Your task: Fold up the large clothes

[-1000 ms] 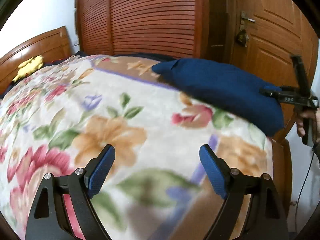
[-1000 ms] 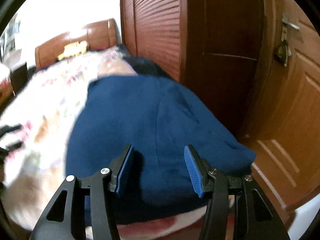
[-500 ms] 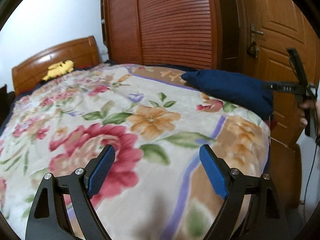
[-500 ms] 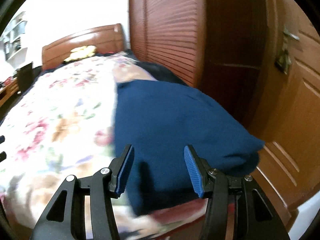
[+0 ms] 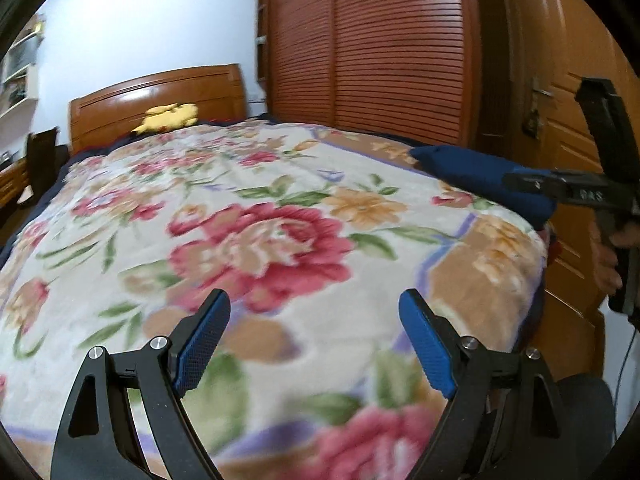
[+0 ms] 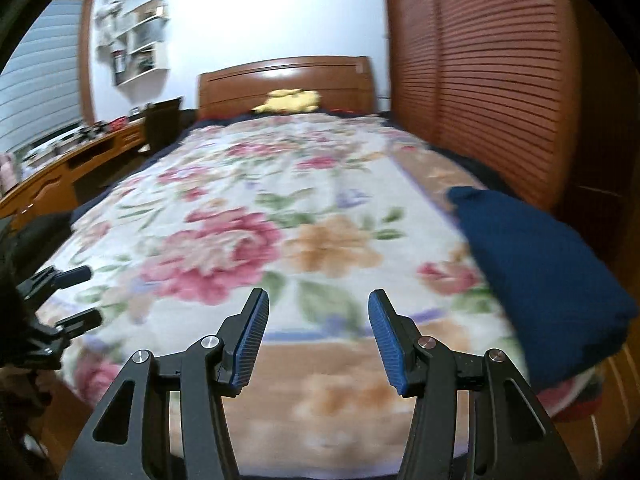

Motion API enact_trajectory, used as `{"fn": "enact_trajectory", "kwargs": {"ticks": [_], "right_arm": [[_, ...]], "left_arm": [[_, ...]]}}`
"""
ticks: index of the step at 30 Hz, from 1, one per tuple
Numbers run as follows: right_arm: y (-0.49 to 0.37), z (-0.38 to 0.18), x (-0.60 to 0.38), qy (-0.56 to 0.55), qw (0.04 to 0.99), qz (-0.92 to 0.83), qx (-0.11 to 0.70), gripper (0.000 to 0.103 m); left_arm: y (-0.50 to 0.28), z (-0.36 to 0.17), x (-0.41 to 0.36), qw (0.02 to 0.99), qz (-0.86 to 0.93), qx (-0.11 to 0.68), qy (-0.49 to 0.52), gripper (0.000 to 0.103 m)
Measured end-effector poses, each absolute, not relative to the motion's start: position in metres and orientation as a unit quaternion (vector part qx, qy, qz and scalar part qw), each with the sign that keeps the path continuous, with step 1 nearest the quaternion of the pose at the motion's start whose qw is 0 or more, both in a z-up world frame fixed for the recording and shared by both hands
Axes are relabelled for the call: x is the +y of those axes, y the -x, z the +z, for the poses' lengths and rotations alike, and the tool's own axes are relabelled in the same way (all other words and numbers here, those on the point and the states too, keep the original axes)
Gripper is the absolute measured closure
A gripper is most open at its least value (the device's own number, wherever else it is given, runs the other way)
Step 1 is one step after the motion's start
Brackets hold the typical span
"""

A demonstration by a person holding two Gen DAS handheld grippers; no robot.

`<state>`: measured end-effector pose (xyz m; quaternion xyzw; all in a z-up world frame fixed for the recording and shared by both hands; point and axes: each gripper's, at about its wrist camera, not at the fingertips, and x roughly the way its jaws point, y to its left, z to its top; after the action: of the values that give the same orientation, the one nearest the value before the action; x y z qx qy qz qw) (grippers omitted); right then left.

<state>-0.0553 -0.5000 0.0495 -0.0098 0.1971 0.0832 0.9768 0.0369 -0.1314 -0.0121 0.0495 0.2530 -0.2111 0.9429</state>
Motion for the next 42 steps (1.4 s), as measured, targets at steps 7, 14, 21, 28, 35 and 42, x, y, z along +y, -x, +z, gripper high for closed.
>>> {"fn": "enact_trajectory", "kwargs": {"ticks": [7, 14, 21, 28, 35, 42], "right_arm": [[0.048, 0.037, -0.444, 0.028, 0.971, 0.130, 0.199, 0.048], [0.025, 0.025, -0.405, 0.031, 0.968, 0.164, 0.188, 0.032], [0.011, 0.010, -0.385, 0.011, 0.975, 0.156, 0.156, 0.027], [0.000, -0.017, -0.375, 0.007, 0.980, 0.151, 0.128, 0.027], [0.001, -0.022, -0.375, 0.006, 0.981, 0.145, 0.125, 0.027], [-0.002, -0.022, -0.376, 0.004, 0.982, 0.143, 0.122, 0.027]], "left_arm": [[-0.036, -0.021, -0.077, 0.955, -0.154, 0.253, -0.016, 0.016], [-0.032, -0.021, -0.039, 0.967, -0.089, 0.237, -0.003, 0.016], [-0.027, -0.018, -0.019, 0.973, -0.030, 0.230, 0.000, 0.016], [-0.020, -0.019, -0.008, 0.974, -0.018, 0.223, 0.020, 0.016], [-0.015, -0.019, -0.004, 0.975, -0.011, 0.220, 0.022, 0.016], [-0.014, -0.020, -0.006, 0.975, -0.012, 0.221, 0.019, 0.016]]}}
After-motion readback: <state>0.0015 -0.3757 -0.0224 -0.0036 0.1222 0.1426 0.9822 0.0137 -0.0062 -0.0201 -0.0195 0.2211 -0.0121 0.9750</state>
